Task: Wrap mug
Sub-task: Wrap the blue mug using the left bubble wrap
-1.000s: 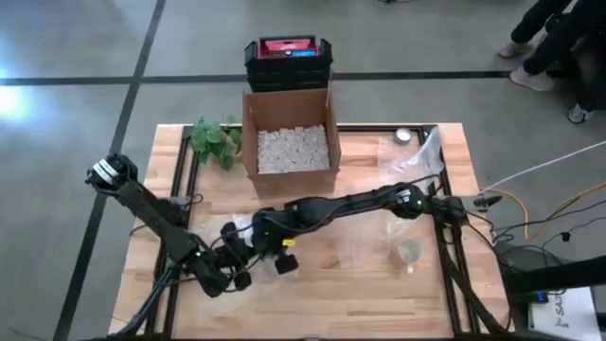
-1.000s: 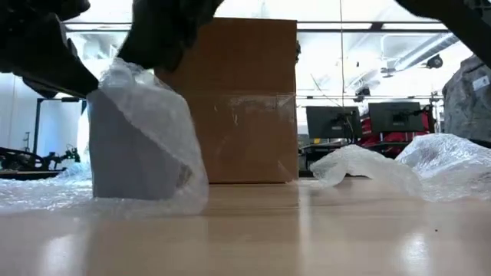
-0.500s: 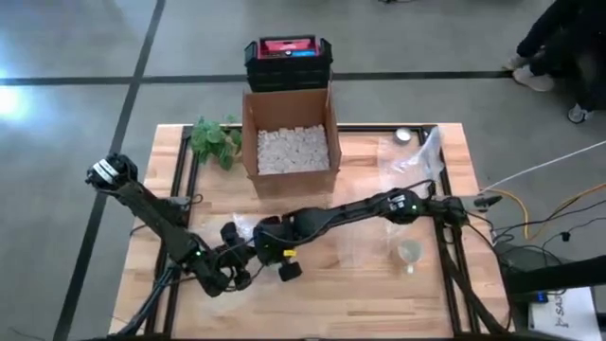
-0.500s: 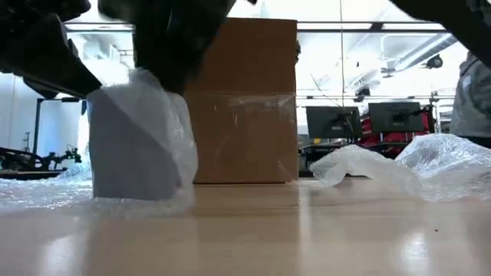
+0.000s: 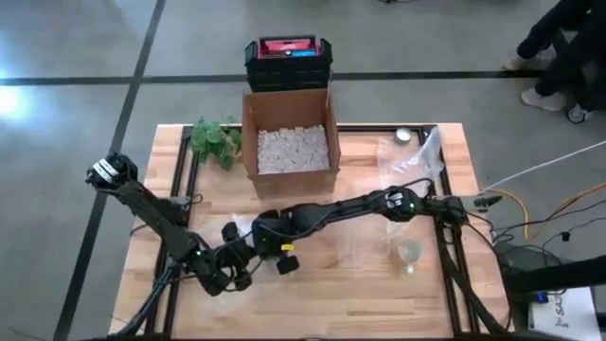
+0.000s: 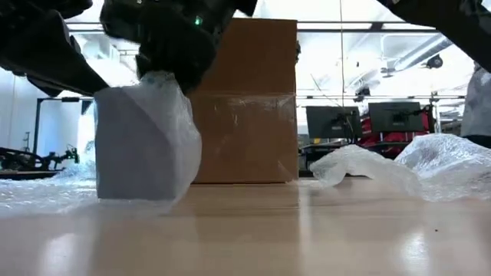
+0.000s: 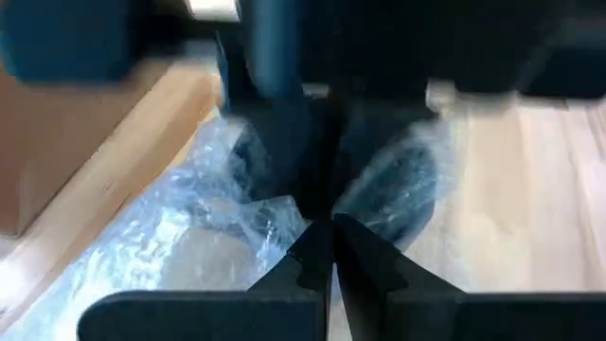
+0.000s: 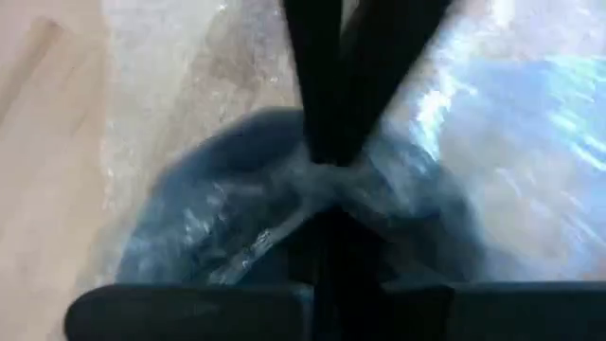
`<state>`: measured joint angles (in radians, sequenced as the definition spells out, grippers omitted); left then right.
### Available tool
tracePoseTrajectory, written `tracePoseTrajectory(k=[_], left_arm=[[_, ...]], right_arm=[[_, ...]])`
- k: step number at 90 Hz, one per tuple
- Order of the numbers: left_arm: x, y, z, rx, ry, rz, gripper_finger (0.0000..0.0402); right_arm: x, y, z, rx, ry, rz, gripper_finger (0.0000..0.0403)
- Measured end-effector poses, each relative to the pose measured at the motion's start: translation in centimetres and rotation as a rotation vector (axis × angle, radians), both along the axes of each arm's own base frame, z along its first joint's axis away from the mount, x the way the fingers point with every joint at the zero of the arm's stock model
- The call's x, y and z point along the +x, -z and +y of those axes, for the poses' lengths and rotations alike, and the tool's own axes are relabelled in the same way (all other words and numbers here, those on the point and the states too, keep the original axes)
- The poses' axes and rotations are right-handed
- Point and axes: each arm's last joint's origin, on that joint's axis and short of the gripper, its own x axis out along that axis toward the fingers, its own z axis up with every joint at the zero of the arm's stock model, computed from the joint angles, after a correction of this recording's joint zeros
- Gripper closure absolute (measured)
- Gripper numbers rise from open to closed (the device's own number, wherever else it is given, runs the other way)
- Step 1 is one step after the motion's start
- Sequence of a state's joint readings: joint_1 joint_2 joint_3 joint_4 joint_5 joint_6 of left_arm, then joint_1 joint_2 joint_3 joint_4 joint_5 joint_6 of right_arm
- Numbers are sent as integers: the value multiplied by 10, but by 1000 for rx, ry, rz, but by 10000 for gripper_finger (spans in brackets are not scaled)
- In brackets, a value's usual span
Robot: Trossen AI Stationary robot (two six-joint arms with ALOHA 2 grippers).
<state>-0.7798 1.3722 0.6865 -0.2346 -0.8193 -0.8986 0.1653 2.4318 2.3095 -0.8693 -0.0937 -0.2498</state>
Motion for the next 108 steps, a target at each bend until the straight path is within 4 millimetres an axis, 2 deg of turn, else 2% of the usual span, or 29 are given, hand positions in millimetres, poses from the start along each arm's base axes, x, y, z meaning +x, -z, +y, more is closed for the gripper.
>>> tracePoseTrajectory(k=[9,19,35,49,72,80,88,101,108], left_arm=[[0,0,0,-1,0,-1,402],[0,0,0,-4,3,2,402],[0,0,0,-6,4,1,402],[0,-1,-1,-9,6,-1,402],[0,-1,-1,-20,15,8,402],[-1,-2,0,-26,19,7,402],[-1,-2,0,-26,21,9,402],[-1,-3,0,-25,23,11,402],[-1,-2,0,-25,23,12,402]], right_arm=[[-6,-29,1,12,-1,-30,401],[-9,-36,2,39,14,-19,401],[-7,-20,8,61,30,8,401],[-2,19,5,49,74,84,401],[7,38,6,43,54,29,401],[7,32,6,39,48,26,401],[2,16,7,21,26,39,401],[-6,-25,4,19,14,-10,401],[-4,-30,0,38,38,-31,401]])
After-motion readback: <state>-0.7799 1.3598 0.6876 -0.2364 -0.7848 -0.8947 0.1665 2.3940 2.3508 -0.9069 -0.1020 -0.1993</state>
